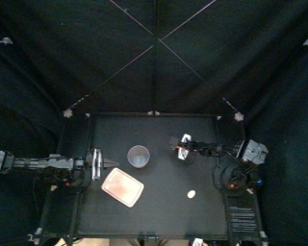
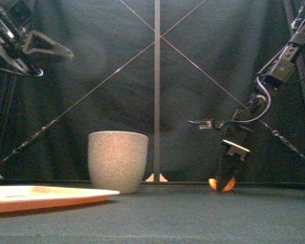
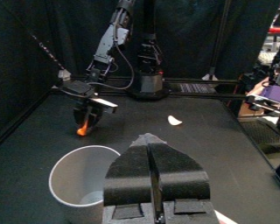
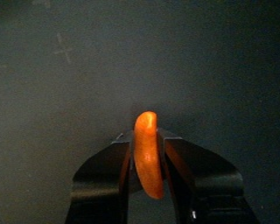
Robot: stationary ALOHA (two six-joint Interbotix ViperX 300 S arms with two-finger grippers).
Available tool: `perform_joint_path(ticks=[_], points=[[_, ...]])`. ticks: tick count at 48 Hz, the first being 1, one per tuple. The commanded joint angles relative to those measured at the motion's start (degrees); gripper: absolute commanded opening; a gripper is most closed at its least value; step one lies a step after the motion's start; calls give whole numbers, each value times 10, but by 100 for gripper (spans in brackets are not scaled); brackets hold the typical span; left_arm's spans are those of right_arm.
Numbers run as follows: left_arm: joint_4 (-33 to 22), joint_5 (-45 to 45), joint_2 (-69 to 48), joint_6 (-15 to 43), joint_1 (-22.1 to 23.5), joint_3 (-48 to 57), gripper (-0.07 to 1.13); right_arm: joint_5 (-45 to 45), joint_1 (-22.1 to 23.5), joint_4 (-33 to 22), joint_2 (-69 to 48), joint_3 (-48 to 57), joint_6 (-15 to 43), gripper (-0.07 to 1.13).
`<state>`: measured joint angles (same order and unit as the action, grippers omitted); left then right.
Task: Pick the tangerine then place it on the pink plate
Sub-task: Place tangerine on the pink plate
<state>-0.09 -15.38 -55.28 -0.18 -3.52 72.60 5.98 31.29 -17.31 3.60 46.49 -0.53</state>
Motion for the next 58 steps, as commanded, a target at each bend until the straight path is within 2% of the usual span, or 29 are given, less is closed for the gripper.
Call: perform_joint_path(ticks=[1, 6, 16, 28, 34, 42, 58], points=[[-1, -4, 2, -1, -1, -8, 5, -1, -1, 1, -12, -6, 2, 62], [-1, -4, 2, -1, 0, -8, 5, 1, -12, 2, -33, -12, 4, 62], [-1, -4, 2, -1, 0, -8, 5, 1, -96, 32, -101, -40, 5, 62], [-12, -3, 2, 0, 0, -8, 5, -62, -254, 110, -92, -100, 4, 62], [-14, -3, 2, 1, 0, -8, 5, -112, -321, 122, -47, -140, 4, 62], [-14, -4, 2, 1, -1, -8, 5, -143, -357, 122, 46, -223, 4, 62], [-14, -3, 1, 1, -1, -4, 5, -139, -359, 125, 236, -417, 4, 62]])
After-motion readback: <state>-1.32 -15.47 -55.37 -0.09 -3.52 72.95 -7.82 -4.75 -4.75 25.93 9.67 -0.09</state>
